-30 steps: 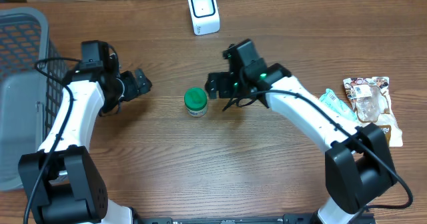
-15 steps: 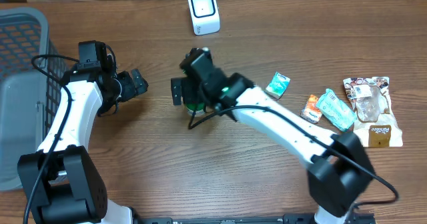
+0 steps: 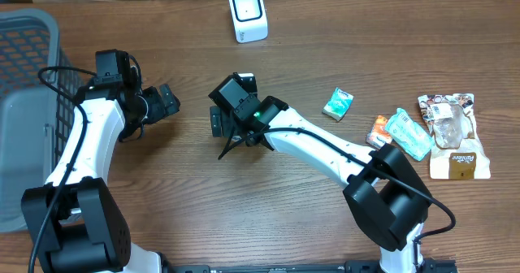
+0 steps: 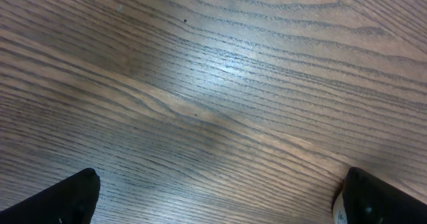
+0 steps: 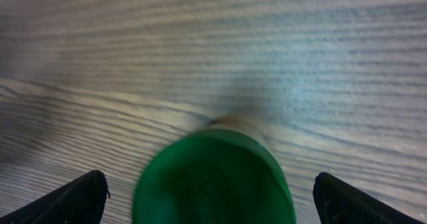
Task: Scan the item barcode
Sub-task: 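Lower the right gripper over the green-lidded jar and grasp it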
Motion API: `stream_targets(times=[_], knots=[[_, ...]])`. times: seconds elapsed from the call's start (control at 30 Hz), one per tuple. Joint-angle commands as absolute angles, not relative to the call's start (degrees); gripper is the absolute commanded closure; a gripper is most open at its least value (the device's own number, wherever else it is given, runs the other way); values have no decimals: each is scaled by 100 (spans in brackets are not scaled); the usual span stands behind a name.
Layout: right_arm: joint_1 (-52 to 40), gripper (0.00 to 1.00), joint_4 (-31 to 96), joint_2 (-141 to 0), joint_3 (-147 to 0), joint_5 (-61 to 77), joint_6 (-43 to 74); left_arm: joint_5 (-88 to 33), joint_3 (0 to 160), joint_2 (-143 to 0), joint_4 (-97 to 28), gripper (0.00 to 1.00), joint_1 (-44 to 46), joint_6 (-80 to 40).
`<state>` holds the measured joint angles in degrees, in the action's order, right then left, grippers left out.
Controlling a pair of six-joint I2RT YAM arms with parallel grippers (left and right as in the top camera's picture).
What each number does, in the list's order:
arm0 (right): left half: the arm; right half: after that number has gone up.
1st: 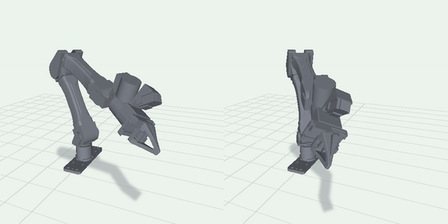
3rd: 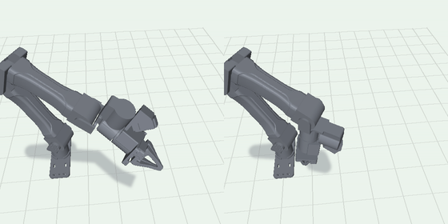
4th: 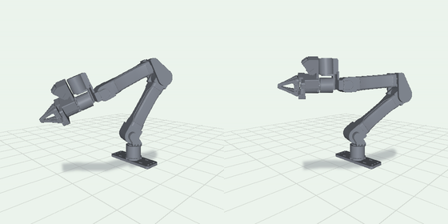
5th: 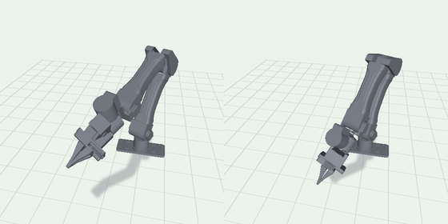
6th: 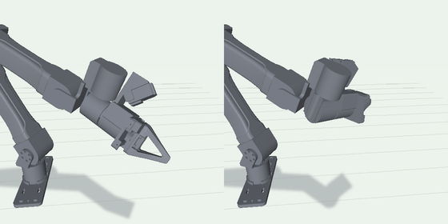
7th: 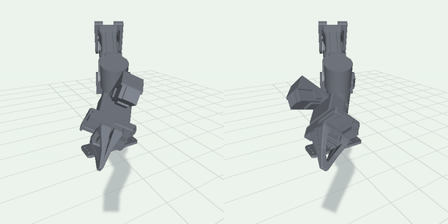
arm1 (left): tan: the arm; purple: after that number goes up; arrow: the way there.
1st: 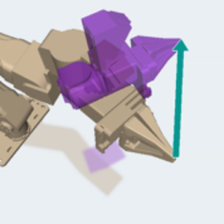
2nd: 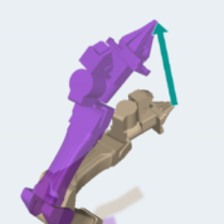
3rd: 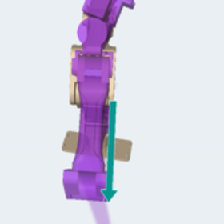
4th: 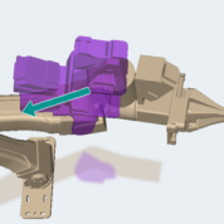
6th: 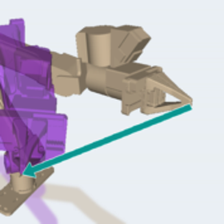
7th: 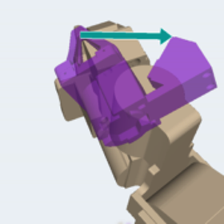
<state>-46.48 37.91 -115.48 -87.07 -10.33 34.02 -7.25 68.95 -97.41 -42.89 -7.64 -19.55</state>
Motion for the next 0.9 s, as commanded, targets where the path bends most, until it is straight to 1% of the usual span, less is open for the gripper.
stream_targets(times=[0.0, 0.03, 0.1, 0.2, 0.23, 0.33, 0.43, 0.53, 0.73, 0.87], knots=[[-4639, 0, 3942, -11611, -8818, -1039, 3041, -659, 7017, -9623, -4305, 0, -801, -1949], [-4639, 0, 4005, -11611, -8818, -1046, 2842, -659, 7017, -9623, -4305, 0, -801, -1949], [-4637, 5, 4091, -11611, -8816, -1048, 2436, -659, 7017, -9623, -4305, 0, -801, -1949], [-4633, 22, 4106, -11611, -8814, -1050, 1863, -659, 7017, -9623, -4305, 0, -801, -1949], [-4633, 30, 4104, -11611, -8814, -1052, 1691, -659, 7017, -9623, -4305, 0, -801, -1949], [-4622, 41, 4058, -11611, -8814, -1140, 1264, -659, 7017, -9623, -4305, 0, -801, -1949], [-4622, 48, 4056, -11611, -8814, -1264, 816, -659, 7017, -9623, -4305, 0, -801, -1949], [-4600, 50, 4084, -11611, -8816, -1260, 108, -659, 7017, -9623, -4305, 0, -801, -1949], [-4508, 49, 4346, -11611, -8814, -1240, -1651, -659, 7017, -9623, -4305, 0, -801, -1949], [-4397, 45, 4440, -11607, -8816, -1223, -1962, -659, 7017, -9623, -4305, 0, -801, -1949]])
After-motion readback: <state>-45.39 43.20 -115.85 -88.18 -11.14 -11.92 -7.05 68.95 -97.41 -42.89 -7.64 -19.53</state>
